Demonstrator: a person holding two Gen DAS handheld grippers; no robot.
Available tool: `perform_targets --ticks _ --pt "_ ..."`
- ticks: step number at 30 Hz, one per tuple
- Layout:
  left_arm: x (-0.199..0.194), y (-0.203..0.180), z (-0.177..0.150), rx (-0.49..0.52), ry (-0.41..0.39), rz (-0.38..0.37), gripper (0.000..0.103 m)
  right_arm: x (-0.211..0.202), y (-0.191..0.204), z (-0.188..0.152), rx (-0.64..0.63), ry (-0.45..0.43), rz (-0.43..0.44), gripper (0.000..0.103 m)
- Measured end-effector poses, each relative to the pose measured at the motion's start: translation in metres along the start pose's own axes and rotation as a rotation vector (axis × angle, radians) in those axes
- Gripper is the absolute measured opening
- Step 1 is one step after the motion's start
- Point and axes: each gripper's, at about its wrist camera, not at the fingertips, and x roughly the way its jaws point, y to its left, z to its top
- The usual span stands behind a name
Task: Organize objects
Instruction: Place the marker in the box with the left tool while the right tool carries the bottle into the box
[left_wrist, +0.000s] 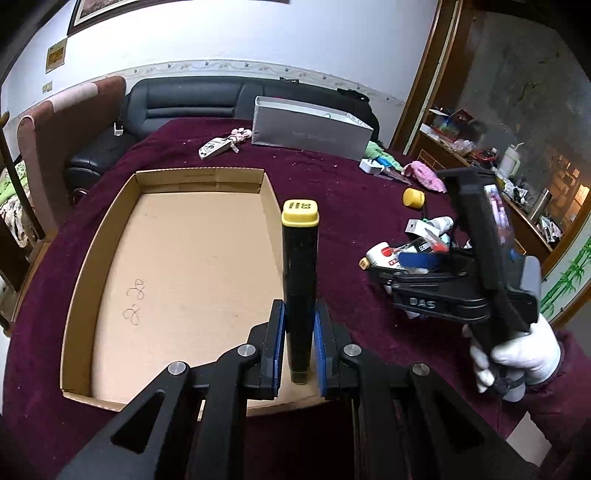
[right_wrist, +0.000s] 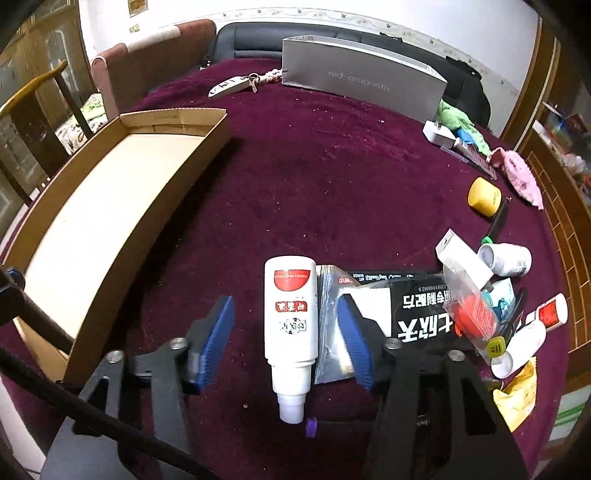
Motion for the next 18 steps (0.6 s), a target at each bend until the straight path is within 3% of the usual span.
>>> perform_targets --ticks 1,2,7,18 --pt "-0.001 -0.002 0.0 0.0 -0.012 0.002 0.011 0.002 0.001 0.0 -0.002 0.006 -0.001 0.033" --pt "-0.002 -0.003 -0.001 0.001 -0.021 0.004 0.011 0.005 0.001 0.0 0.003 0.024 0.008 0.027" --pt "-0.014 -0.004 -0.001 -0.006 -0.064 -0.004 0.012 -0.002 -0.011 -0.003 0.067 0.01 0.058 0.027" --pt "-0.055 -0.014 0.01 0.014 -0.171 -0.059 0.012 -0.08 -0.026 -0.009 0.157 -0.114 0.217 0.028"
